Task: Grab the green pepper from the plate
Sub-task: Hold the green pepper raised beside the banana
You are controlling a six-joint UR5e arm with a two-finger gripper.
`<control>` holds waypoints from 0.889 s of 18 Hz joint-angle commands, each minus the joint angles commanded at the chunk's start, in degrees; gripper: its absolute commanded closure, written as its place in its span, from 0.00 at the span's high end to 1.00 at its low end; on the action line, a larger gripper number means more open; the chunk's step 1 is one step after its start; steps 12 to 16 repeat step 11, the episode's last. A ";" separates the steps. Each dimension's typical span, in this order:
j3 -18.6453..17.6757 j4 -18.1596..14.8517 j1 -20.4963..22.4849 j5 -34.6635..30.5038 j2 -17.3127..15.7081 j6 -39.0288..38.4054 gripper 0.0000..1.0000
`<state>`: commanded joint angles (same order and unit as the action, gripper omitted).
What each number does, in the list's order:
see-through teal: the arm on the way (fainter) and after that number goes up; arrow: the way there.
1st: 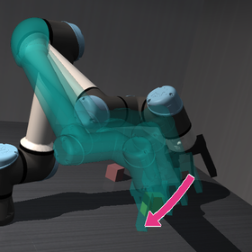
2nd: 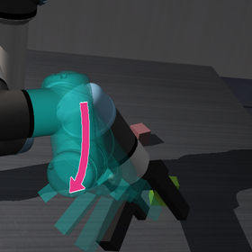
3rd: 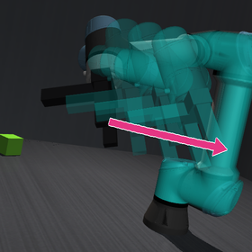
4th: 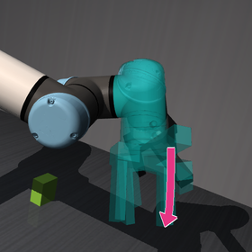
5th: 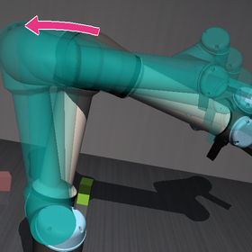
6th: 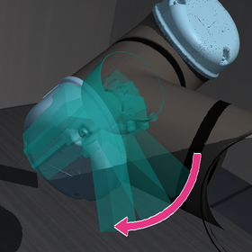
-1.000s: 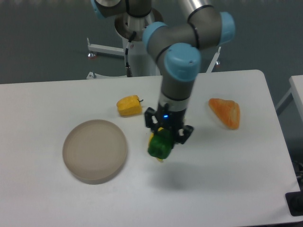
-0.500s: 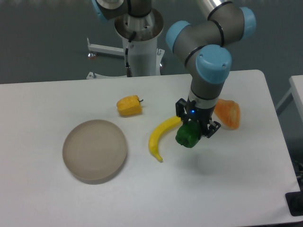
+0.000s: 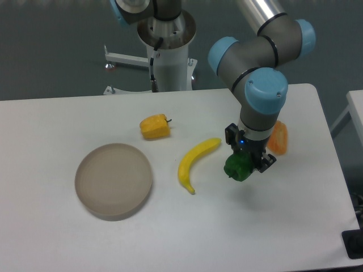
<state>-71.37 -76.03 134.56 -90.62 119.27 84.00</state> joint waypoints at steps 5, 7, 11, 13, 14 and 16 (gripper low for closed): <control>-0.53 0.00 0.27 0.27 0.00 1.78 0.02; -0.53 0.00 0.27 0.35 -0.09 1.95 0.02; -0.70 -0.97 0.35 0.35 -0.17 2.13 0.02; -0.70 -0.97 0.35 0.35 -0.17 2.13 0.02; -0.70 -0.97 0.35 0.35 -0.17 2.13 0.02; -0.70 -0.97 0.35 0.35 -0.17 2.13 0.02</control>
